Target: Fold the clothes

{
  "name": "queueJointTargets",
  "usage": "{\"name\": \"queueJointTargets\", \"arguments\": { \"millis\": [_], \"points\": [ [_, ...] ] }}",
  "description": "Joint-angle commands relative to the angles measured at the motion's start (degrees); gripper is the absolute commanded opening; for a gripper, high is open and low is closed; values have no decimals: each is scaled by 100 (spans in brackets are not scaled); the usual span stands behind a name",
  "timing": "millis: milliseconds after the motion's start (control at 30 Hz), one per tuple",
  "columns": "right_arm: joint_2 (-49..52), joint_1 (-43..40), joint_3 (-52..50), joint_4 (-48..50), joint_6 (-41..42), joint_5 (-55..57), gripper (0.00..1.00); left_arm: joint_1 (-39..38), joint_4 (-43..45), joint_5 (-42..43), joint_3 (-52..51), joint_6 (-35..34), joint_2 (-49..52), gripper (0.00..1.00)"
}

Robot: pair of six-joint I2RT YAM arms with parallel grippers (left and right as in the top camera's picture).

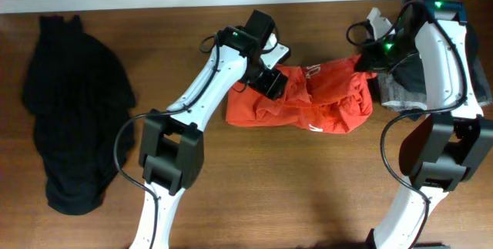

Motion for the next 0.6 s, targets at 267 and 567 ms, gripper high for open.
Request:
{"name": "queueJointTargets", "arguments": {
  "millis": [267,567],
  "points": [
    [-72,815,151,256,-4,-503,4,2260,-120,-232,627,-706,-719,99],
    [-70,2164,151,1110,402,-487,4,2796,-426,-321,621,-699,-710,99]
  ]
}}
